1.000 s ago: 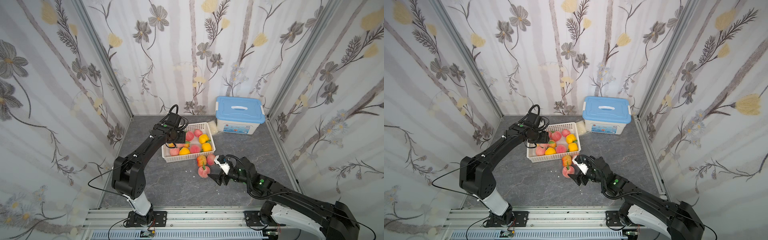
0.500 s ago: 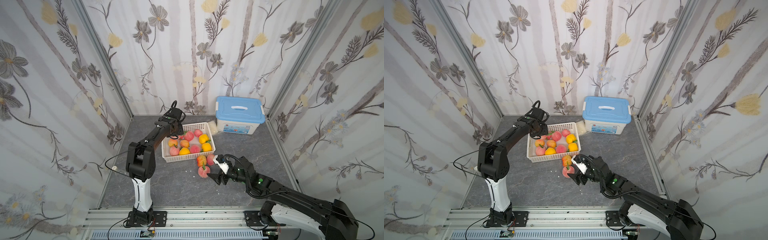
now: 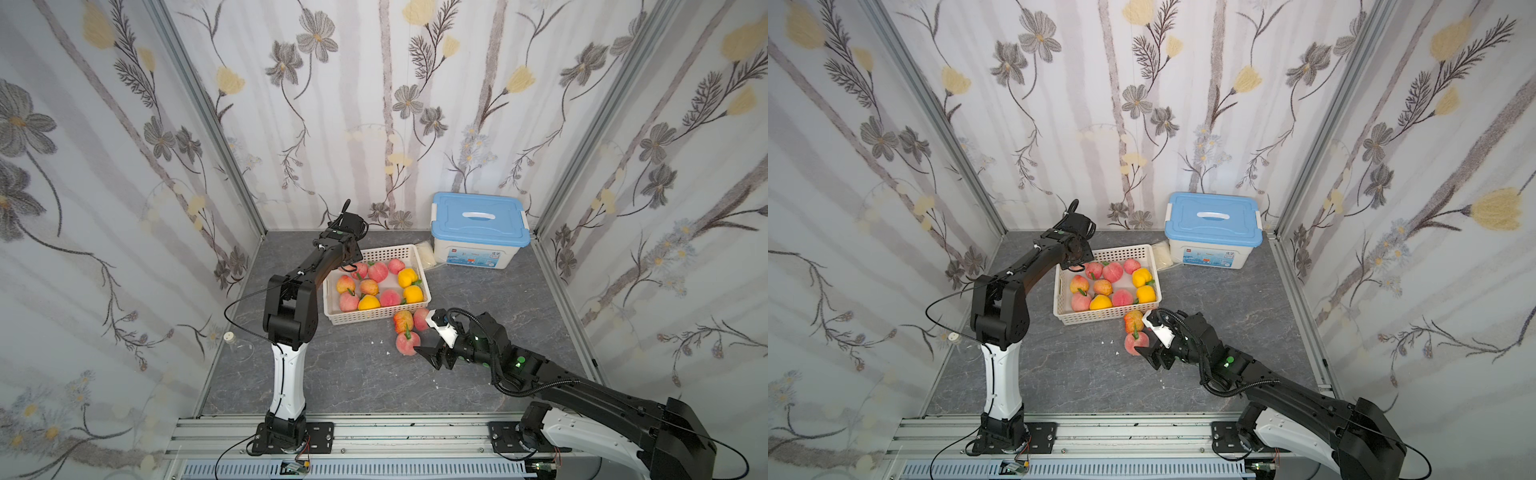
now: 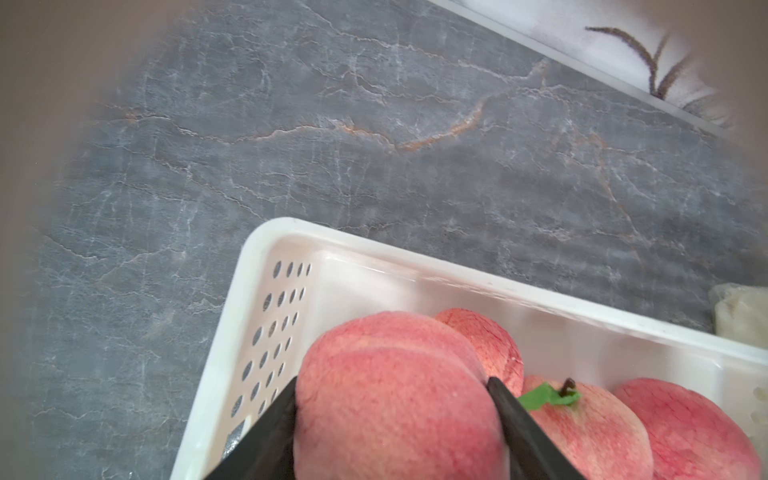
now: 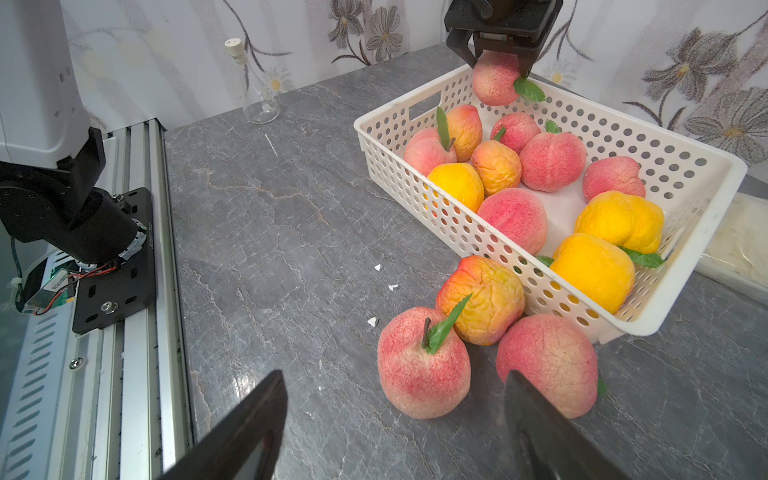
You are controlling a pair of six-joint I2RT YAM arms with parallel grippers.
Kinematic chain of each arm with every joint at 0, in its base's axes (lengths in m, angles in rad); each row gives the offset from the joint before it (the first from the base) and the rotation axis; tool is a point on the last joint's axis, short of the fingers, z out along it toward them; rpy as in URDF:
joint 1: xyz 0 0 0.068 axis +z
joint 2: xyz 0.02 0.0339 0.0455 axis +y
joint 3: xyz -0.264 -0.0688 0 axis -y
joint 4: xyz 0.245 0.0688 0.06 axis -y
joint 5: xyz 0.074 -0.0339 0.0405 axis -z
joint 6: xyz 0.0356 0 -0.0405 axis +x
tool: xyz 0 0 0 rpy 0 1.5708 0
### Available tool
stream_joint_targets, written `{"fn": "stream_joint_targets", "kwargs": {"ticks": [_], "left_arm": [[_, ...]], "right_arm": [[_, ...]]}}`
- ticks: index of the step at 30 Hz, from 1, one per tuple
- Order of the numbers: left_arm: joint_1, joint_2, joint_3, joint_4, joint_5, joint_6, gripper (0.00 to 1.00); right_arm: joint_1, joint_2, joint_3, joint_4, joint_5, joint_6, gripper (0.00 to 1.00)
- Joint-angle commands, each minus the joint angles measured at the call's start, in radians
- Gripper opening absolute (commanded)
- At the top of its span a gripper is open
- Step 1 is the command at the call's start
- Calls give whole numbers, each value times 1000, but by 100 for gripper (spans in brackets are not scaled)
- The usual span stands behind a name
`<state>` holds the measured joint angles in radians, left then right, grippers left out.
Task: Put the peaches into the basket
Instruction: Place the peach in the basket.
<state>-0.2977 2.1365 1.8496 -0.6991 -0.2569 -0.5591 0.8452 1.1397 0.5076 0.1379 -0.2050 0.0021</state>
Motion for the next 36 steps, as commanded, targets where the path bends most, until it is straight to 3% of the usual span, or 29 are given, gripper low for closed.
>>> {"fn": "stream_joint_targets", "kwargs": {"ticks": [1,13,19,29,36], "left_arm": [[7,26,28,-1,-34,-26,59],[15,73,43,-20,-28,-32,69],[14,75,39,-15,-22,-33,80],[-1,36,42,-15,-25,-7,82],[-57,-85,-47,18,-20,34,82]], "right_arm": [[1,7,11,32,7,-17,81],[1,11,15,27,13,-19,81],[0,5,11,34,15,-20,82],[1,2,9,34,21,-20,82],[2,-7,2,45,33,-13,83]]}}
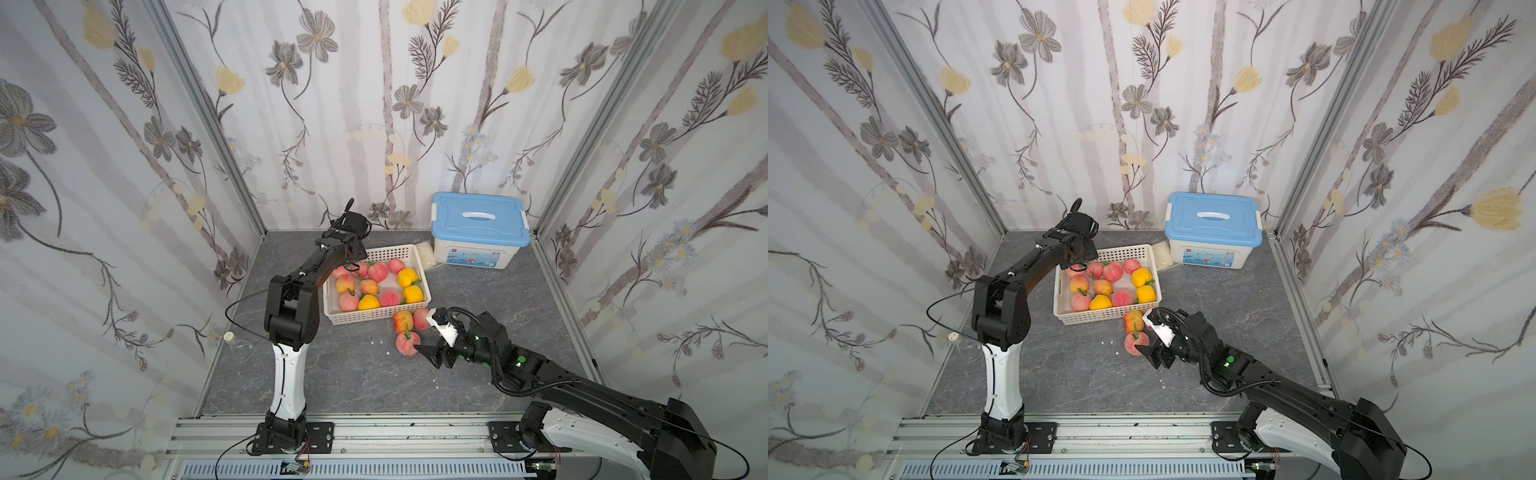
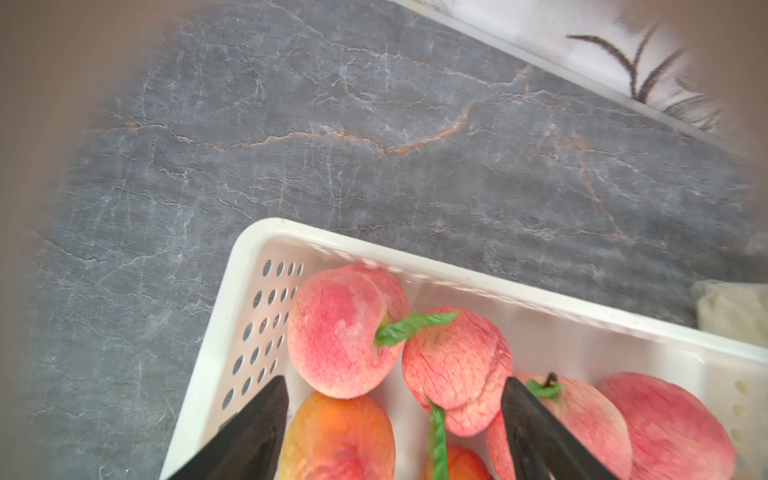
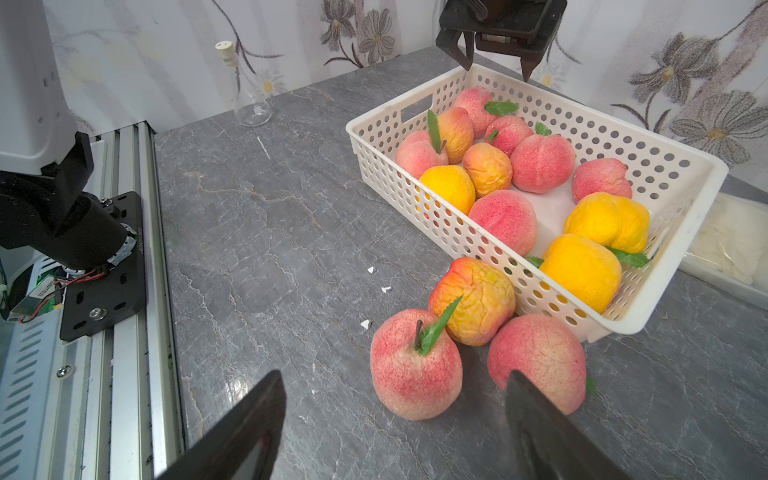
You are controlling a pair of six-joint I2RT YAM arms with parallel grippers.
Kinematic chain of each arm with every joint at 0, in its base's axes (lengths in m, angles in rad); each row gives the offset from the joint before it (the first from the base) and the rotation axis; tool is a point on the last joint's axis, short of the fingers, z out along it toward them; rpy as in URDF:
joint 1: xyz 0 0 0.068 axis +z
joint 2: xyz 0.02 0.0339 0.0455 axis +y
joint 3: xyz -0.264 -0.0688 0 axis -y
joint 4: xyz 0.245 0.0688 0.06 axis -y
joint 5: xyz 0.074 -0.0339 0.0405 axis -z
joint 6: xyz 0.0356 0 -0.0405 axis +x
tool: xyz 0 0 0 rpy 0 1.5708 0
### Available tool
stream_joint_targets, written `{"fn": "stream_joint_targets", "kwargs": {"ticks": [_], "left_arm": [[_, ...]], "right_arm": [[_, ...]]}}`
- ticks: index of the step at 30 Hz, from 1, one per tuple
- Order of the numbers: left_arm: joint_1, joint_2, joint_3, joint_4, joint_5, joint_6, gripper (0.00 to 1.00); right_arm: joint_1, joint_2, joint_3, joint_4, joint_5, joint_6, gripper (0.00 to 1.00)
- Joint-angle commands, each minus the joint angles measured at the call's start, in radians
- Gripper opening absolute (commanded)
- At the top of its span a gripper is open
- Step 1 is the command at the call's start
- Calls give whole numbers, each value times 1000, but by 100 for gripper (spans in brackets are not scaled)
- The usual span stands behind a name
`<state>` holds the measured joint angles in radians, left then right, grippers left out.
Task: Put the peaches into the basket
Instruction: Place the peach in the basket, then pick up the peach from the center of the board.
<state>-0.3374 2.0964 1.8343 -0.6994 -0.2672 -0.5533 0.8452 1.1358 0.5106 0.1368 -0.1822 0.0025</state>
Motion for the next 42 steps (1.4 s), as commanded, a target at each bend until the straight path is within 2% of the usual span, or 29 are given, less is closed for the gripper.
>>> {"fn": "stream_joint_targets", "kwargs": {"ticks": [1,4,7,11,12,16,18,21,26,31,35,42], "left_arm": [[-31,-66,-50,20,-8,35,82],[-77,-164,-164,56,16,63,82],[-115,-284,-311,112,97,91,82],[-136,-427,-476,143,281,151,82],[-135,-457,-501,141,363,181,82],[-137,-569,-579,88,575,272,83],[-140,-639,-618,64,641,312,83],[-141,-731,-671,45,718,384,85],[-147,-812,-754,67,813,494,86],[-163,-834,-752,20,861,556,86],[-171,-897,-774,58,901,532,88],[-201,-900,-768,34,887,536,88]], "right_arm": [[1,-4,-3,48,11,-12,83],[2,-6,-3,54,26,-2,84],[2,10,5,52,56,18,84],[-20,42,25,36,97,74,84],[-38,49,27,35,94,97,83],[-164,79,37,24,21,220,82],[-207,103,67,-34,0,265,81],[-218,157,157,-188,7,304,81],[-222,241,257,-326,25,422,80],[-221,304,296,-346,58,515,80],[-222,375,328,-328,65,571,79],[-222,485,383,-309,83,619,78]]}}
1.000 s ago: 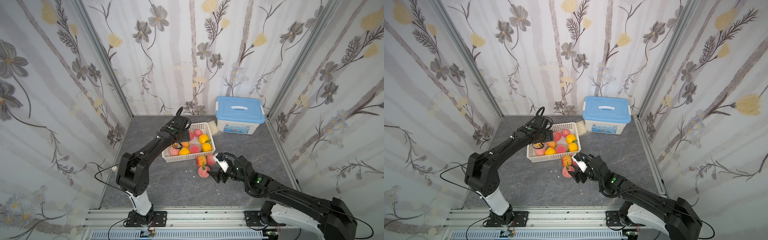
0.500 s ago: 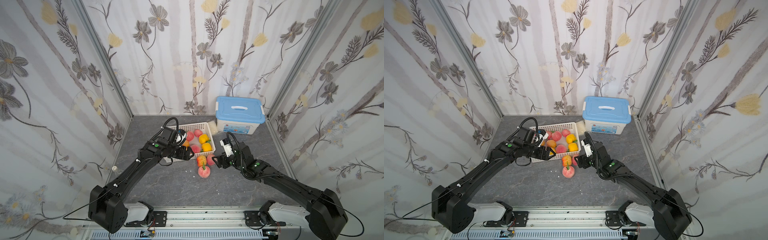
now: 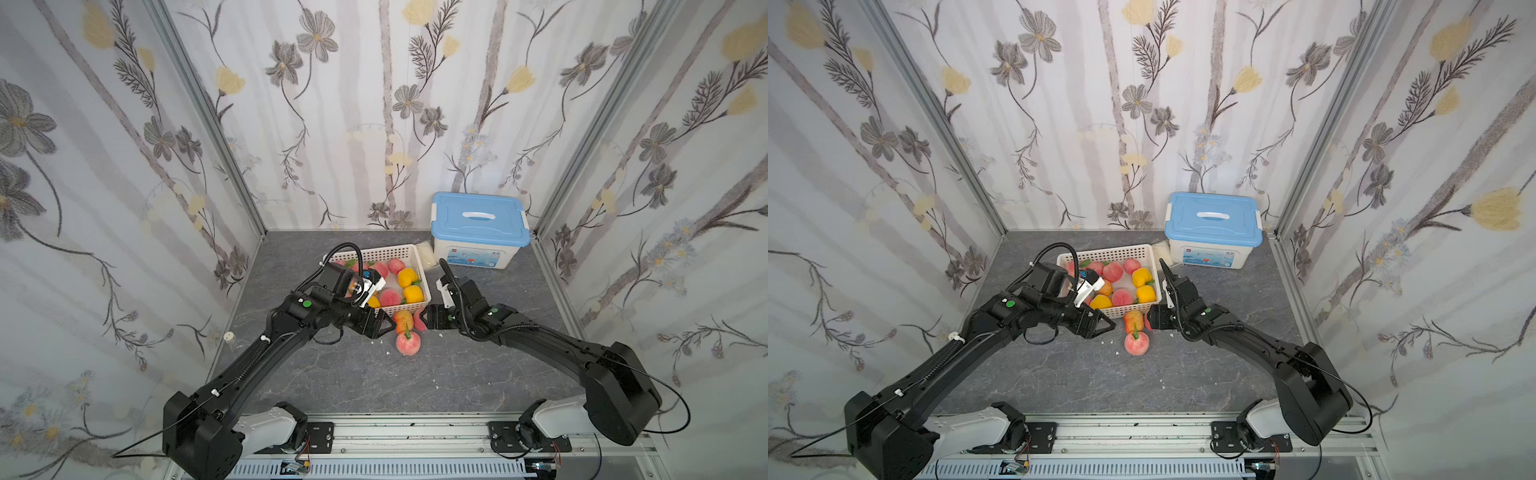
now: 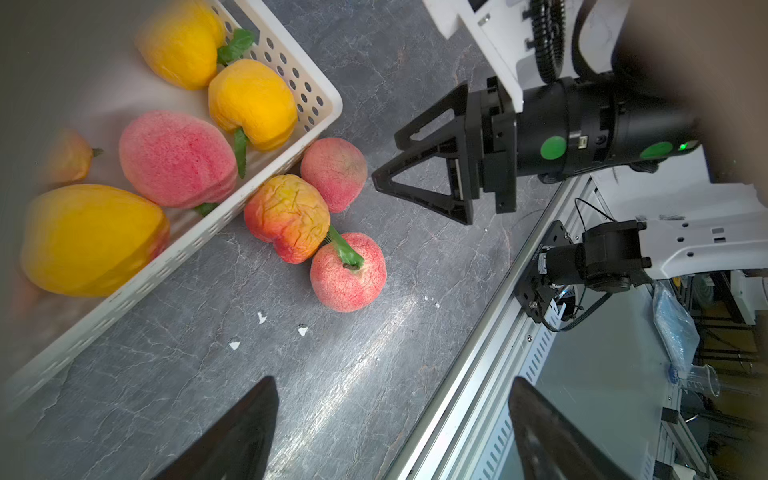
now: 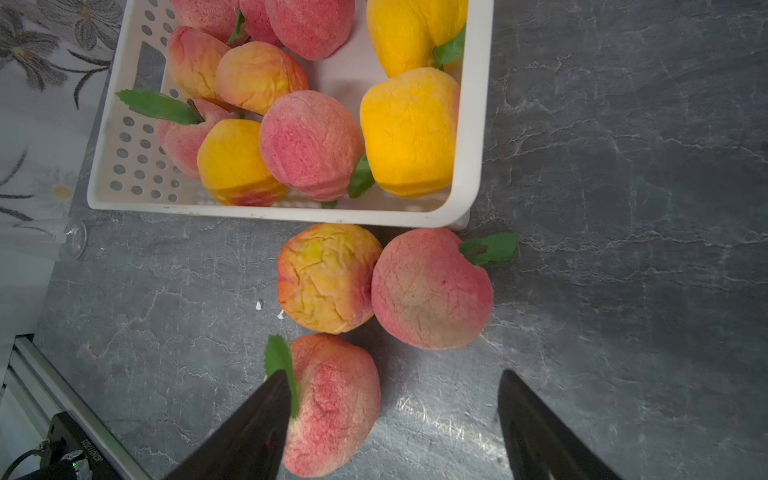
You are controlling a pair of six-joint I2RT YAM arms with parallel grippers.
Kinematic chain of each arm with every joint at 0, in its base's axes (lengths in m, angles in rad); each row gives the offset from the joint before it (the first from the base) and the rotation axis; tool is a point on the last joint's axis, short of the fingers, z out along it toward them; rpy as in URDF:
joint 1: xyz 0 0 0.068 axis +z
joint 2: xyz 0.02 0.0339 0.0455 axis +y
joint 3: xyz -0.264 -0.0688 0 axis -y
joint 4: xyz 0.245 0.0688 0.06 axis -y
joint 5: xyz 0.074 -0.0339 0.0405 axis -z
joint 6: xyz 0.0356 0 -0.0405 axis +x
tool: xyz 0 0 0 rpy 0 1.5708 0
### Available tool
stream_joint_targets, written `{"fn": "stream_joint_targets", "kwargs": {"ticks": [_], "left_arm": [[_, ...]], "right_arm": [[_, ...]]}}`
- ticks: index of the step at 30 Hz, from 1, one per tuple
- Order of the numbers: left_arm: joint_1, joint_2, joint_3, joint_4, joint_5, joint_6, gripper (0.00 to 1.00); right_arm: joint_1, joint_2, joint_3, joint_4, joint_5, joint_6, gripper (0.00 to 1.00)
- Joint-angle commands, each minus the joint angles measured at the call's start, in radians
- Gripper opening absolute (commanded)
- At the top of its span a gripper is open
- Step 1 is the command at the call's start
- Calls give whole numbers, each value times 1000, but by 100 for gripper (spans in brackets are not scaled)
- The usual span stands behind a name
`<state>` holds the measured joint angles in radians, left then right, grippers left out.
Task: Put the peaches into the basket
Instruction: Pick up the peach from the center of the board.
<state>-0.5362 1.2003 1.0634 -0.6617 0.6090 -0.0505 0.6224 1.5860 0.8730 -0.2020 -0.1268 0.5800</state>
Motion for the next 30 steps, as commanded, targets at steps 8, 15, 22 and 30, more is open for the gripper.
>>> {"fn": "stream_joint_targets", "kwargs": {"ticks": [8,15,22,30], "left_arm": [[-4,-4,3,-8,6,30,88],[-3,2,4,-9,2,29,88],[-3,8,6,-12,-3,30,88],[-4,16,9,-13,-6,29,89]], "right_arm": [[-7,133,47,59,45,82,76],[-18,193,54,89,35,100,75],[-21,238,98,84,23,113,75],[-19,247,103,65,27,127,73]]}}
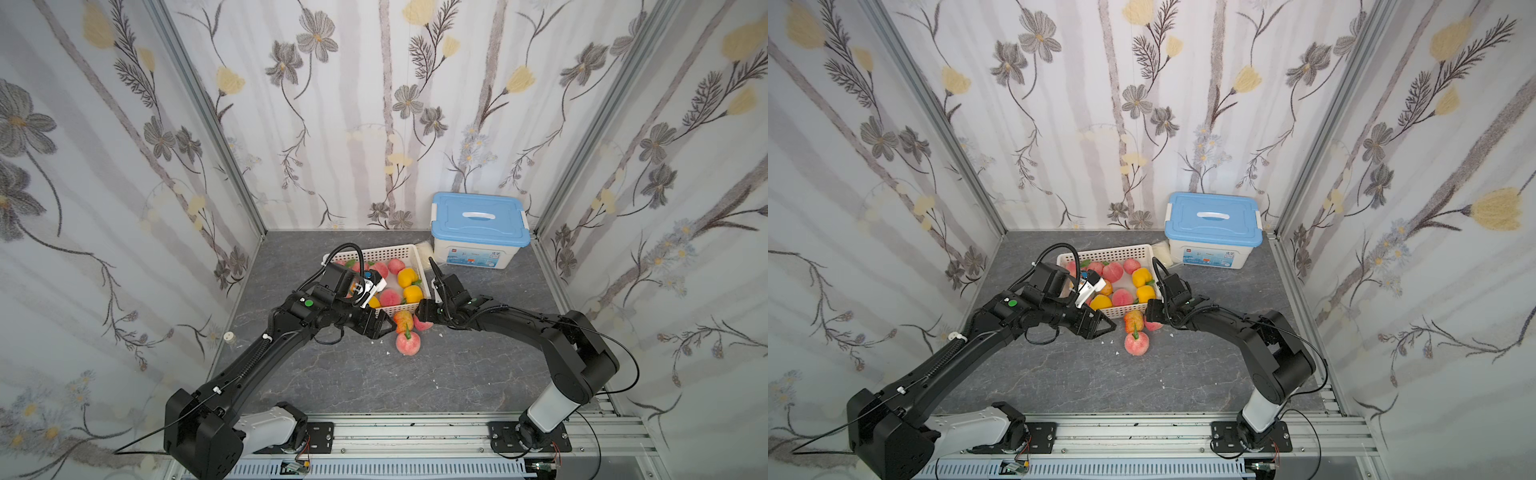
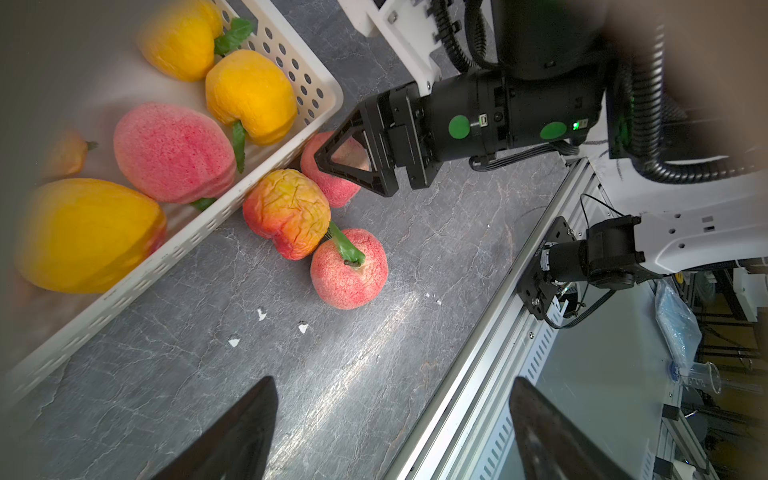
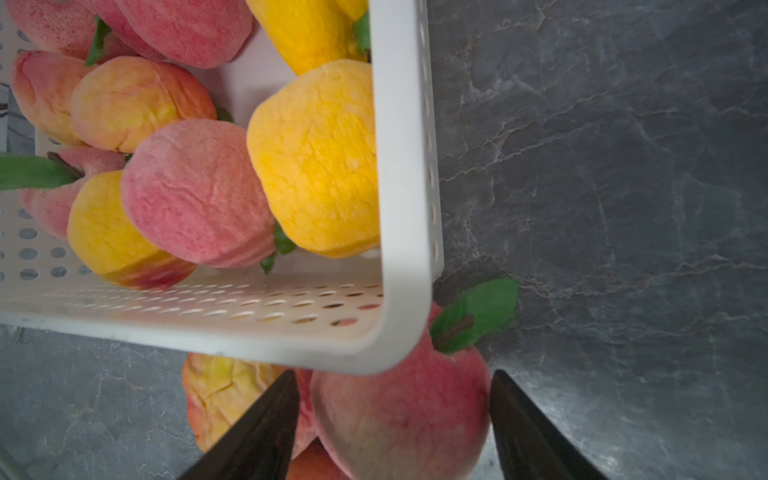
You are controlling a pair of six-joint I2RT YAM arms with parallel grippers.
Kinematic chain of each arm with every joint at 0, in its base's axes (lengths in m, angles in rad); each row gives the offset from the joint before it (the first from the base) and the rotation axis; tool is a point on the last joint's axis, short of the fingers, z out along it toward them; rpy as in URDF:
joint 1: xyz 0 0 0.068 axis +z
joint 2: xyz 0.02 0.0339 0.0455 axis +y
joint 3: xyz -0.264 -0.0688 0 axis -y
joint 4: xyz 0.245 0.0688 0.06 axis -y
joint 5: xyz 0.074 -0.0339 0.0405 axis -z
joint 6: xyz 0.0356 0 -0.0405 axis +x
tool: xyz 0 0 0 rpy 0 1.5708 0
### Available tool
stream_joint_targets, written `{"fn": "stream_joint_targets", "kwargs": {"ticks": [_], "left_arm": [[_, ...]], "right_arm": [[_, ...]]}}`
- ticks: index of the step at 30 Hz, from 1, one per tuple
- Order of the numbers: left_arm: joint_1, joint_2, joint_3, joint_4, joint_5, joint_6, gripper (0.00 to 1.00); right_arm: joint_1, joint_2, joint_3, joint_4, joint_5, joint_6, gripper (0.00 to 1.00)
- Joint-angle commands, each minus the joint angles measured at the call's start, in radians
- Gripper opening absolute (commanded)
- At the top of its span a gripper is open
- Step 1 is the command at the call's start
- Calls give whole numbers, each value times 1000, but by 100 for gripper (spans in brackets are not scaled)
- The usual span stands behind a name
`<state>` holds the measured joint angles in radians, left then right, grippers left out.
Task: Put the peaches into the basket
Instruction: Pick up the peach from the center of the board.
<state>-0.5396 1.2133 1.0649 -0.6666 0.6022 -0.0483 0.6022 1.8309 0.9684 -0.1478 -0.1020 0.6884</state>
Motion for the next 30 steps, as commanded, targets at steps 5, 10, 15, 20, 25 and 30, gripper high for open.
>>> {"fn": "stream_joint_targets", "kwargs": {"ticks": [5,10,15,20,25,30], "left_arm": [[1,5,9,-8,4,26,88],[1,5,9,-8,2,25,89],[0,5,9,-7,2,27,88],[0,3,8,-7,1,23,89],[1,5,8,-6,-4,21,88],[0,10,9,-5,-12,20,89]], "right_arm": [[2,20,18,-21,4,35,75],[8,45,44,-68,12,46,74],[9,31,41,-76,23,45,70],[14,6,37,-92,32,36,65],[23,-59,28,-125,51,20,64],[31,-156,9,-180,64,5,64]]}}
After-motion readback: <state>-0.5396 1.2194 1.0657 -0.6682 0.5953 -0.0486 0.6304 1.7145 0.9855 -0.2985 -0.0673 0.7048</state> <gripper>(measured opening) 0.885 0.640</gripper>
